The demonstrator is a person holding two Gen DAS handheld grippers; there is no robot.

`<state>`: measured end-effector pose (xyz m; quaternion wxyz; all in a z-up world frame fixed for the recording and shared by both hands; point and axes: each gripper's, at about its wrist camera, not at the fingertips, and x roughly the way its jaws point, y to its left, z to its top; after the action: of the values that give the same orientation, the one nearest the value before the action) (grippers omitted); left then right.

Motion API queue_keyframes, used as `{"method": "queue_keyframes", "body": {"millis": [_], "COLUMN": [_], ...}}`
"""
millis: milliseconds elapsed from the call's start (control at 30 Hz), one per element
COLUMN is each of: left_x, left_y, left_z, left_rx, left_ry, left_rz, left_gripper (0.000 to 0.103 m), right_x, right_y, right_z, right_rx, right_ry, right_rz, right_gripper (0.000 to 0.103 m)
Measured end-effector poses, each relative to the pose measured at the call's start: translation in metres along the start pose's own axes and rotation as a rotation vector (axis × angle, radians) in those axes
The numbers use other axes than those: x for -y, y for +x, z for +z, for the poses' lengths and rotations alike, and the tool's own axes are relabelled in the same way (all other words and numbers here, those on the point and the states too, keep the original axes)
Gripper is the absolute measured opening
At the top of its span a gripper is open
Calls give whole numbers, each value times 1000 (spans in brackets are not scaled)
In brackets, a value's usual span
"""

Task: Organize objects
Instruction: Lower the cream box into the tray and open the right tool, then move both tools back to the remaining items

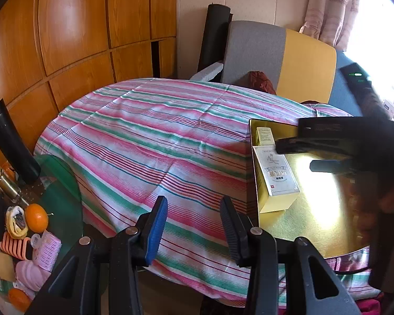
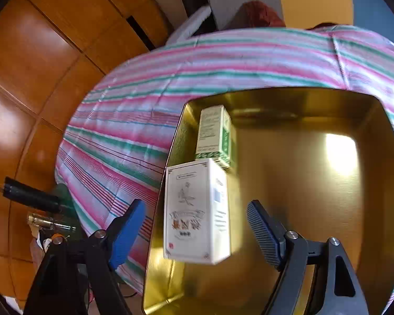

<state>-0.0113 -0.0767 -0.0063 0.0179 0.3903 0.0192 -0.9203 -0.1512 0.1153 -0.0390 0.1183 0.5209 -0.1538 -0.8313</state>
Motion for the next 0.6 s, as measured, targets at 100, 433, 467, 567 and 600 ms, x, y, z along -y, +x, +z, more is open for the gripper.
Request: {"method": "queue_keyframes", "body": {"millis": [100, 433, 467, 567, 600], "left_x": [3, 23, 26, 33, 35], "left_y": [0, -4, -5, -7, -8], "left_z": [0, -5, -5, -4, -4], "left_rx": [1, 11, 13, 17, 17], "left_ry": [11, 77, 87, 98, 102], "left_rz": [4, -7, -4, -10, -12], "left_gripper": [42, 42, 42, 42, 42], "right_x": [9, 84, 95, 130, 142], "right_y": [-23, -113, -122, -150, -159], "right_z": [-7, -45, -48, -56, -60], "right_rx": [47, 217, 228, 261, 274], "right_ry": [-27, -78, -70, -24, -4], "right_rz": [-2, -98, -120, -167, -188], "right_gripper": [82, 87, 87, 87, 87]}}
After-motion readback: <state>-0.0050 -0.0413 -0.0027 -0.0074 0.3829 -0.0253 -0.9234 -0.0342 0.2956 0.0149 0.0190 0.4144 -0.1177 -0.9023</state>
